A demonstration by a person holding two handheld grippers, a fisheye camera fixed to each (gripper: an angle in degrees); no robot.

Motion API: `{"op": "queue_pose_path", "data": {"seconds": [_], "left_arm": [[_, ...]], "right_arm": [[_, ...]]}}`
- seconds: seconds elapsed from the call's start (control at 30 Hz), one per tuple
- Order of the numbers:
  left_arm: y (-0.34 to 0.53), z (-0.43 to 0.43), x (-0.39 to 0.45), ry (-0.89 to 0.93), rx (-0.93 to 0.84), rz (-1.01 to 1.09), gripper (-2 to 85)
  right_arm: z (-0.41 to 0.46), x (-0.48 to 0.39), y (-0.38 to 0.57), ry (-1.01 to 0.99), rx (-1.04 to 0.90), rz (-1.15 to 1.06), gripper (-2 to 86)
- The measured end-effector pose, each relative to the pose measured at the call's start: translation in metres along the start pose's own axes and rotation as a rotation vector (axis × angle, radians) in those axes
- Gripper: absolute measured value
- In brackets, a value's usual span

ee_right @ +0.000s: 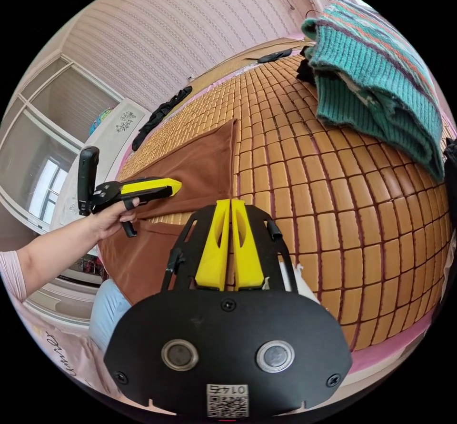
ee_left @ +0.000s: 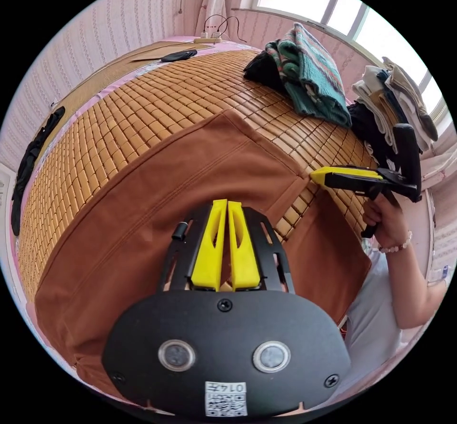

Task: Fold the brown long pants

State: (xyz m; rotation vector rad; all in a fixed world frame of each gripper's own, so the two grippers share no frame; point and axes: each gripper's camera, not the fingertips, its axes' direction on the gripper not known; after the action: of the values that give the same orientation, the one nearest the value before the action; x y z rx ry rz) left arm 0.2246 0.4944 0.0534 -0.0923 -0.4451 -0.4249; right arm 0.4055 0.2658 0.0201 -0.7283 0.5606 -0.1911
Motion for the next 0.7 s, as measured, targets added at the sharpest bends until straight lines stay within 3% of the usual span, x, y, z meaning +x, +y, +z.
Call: {"op": "queue_pose_path", "data": {"seconds": [0.13, 0.23, 0.4, 0.5, 0.7], "left_arm": [[0.023, -0.014, 0.016, -0.144, 0.042, 0.128, -0.9], [0.032, -0.034, 0.002, -0.044, 0.009, 0.059, -0.8], [0.089, -0.12, -0.014, 0.068, 0.132, -0.001, -0.8], [0.161, -0.181, -0.036, 0.064, 0.173, -0.056, -0.8], [0.383, -0.283, -0.121, -0.103, 0.172, -0.421, -0.5]], "right_arm": [[-0.014, -0.005, 0.003, 0.016, 0.007, 0.042, -0.3], [-0.031, -0.016, 0.003, 0.007, 0.024, 0.031, -0.3], [-0.052, -0.043, 0.002, 0.04, 0.031, -0.019, -0.3], [-0.06, -0.061, 0.0, 0.042, 0.013, -0.043, -0.2], [-0.082, -0.108, 0.001, 0.068, 0.004, -0.109, 0.3]]}}
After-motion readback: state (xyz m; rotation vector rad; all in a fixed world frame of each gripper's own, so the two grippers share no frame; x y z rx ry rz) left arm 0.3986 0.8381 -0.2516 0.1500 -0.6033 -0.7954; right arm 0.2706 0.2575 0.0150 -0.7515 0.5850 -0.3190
